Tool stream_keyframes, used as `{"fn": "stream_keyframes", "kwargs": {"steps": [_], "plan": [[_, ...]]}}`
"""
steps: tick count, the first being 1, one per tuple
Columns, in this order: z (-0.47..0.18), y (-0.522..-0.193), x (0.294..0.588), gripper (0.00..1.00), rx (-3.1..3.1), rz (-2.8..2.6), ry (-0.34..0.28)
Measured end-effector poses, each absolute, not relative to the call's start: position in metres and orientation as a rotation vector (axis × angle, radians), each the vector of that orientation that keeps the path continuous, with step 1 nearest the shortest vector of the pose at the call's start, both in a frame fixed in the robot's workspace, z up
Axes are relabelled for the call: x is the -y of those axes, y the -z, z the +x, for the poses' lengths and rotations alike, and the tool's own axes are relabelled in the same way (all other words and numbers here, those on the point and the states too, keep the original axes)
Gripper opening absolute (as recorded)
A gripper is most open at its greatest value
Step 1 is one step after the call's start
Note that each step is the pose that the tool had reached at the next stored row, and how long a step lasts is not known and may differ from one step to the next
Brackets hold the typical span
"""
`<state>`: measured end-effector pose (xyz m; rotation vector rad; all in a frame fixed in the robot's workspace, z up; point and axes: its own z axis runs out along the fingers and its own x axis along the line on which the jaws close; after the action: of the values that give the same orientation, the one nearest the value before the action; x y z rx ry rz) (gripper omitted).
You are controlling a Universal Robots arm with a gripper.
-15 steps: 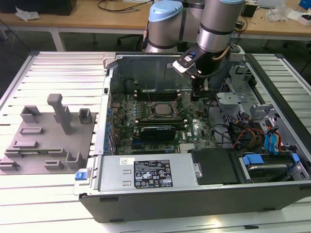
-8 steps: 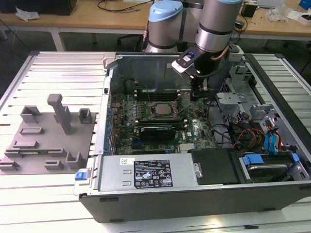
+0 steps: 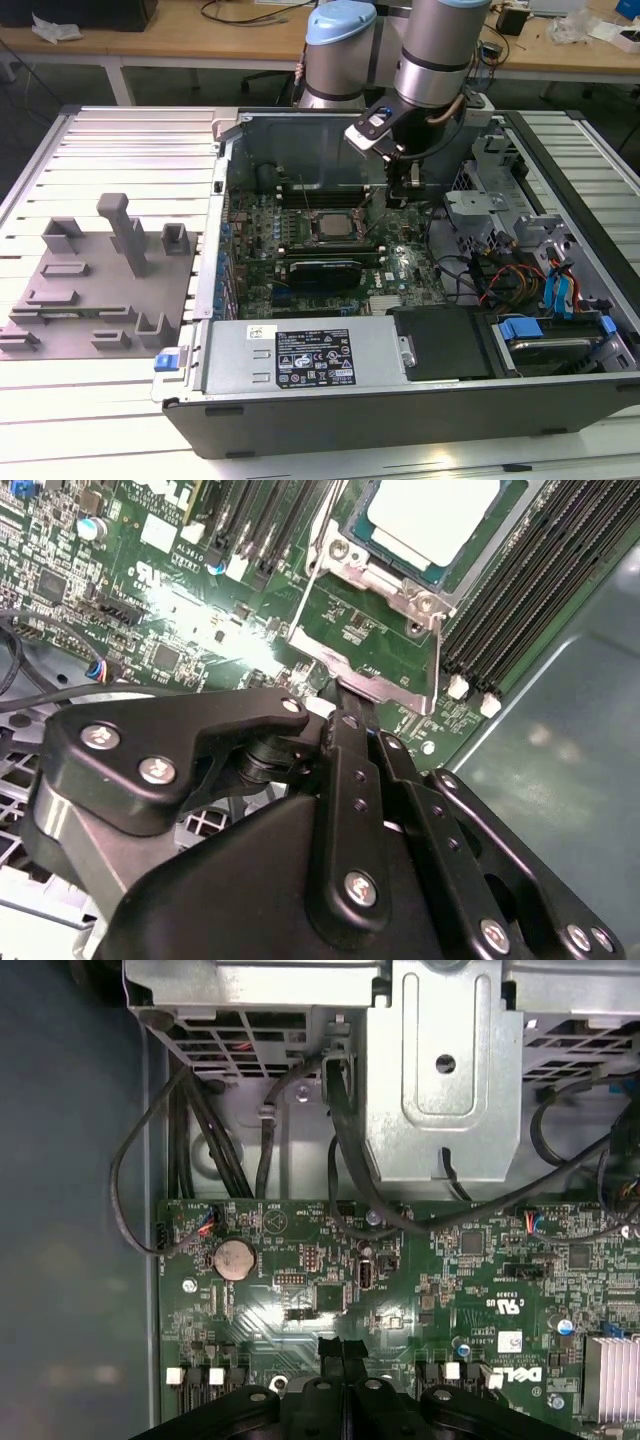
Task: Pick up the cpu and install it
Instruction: 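Close the cpu cover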
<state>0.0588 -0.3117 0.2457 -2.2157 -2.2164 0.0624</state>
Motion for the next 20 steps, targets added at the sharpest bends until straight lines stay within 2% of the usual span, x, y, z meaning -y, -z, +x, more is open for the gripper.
{"fn": "stream_keyframes", "kwargs": {"steps": [20], "plan": [[0.014,-0.246,0.312,0.11,2.218,-2.218,-0.058]]}}
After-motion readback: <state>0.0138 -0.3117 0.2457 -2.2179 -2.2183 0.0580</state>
